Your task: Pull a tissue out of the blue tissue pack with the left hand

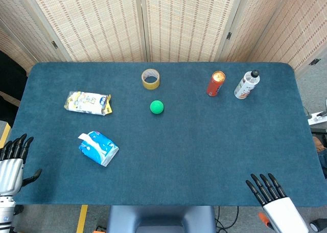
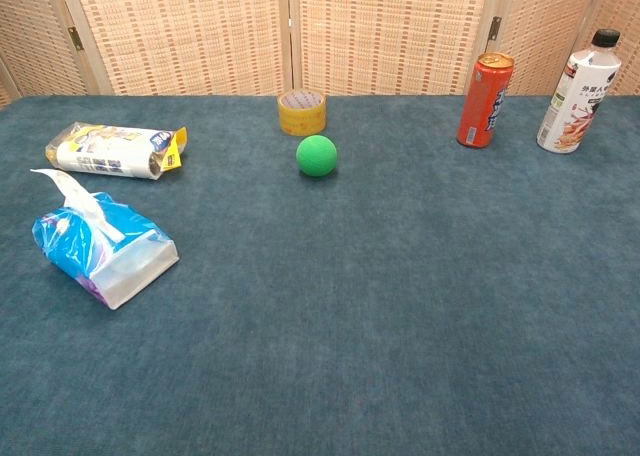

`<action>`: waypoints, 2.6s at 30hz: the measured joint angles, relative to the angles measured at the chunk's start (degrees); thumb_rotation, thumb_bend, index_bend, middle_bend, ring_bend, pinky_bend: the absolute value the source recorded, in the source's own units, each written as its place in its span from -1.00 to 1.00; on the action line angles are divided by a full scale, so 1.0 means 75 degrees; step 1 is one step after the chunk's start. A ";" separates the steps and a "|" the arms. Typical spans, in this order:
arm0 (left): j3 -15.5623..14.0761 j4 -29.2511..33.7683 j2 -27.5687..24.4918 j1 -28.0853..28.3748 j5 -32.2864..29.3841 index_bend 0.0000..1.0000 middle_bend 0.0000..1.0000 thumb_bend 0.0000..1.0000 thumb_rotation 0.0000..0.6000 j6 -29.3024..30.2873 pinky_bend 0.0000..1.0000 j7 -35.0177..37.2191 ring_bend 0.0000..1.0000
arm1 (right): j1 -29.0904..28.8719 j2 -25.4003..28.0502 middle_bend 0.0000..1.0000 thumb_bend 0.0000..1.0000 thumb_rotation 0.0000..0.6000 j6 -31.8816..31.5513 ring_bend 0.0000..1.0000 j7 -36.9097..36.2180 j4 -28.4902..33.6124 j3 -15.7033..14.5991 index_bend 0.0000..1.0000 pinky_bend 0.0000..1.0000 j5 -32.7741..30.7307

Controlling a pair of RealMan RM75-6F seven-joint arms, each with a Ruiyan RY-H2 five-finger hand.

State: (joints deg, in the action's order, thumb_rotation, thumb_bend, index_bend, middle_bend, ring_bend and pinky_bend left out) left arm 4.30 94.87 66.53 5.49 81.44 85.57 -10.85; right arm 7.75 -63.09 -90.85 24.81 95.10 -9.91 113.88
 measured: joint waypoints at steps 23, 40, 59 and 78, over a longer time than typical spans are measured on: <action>0.0024 0.0268 0.0029 0.0869 0.0634 -0.86 -1.00 -0.39 1.00 -0.0940 -0.90 -0.0031 -1.00 | -0.0084 -0.0026 -1.00 -0.97 1.00 0.0216 -1.00 0.0093 0.0061 0.0015 -1.00 -1.00 -0.0074; 0.0561 0.0018 0.0783 0.2598 -0.0039 -0.29 -1.00 -0.15 1.00 -0.2797 -0.82 -0.1444 -1.00 | -0.0146 0.0007 -1.00 -0.97 1.00 0.0290 -1.00 0.0042 0.0112 0.0025 -1.00 -1.00 -0.0158; 0.0508 -0.0702 0.1368 0.3361 -0.1228 -0.08 -1.00 0.00 1.00 -0.3545 -0.82 -0.2553 -1.00 | -0.0173 0.0011 -1.00 -0.97 1.00 0.0313 -1.00 0.0026 0.0113 -0.0008 -1.00 -1.00 -0.0146; 0.0419 -0.0007 0.0615 0.3393 -0.1054 0.31 -0.95 0.18 1.00 -0.2961 -0.80 -0.2807 -1.00 | -0.0164 0.0007 -1.00 -0.97 1.00 0.0273 -1.00 0.0023 0.0100 -0.0026 -1.00 -1.00 -0.0125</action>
State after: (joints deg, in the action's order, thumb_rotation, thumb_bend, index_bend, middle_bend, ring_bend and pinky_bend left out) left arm 7.44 94.82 71.14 30.93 73.54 63.36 -31.90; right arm 6.52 -63.04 -88.81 24.98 95.85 -10.11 112.94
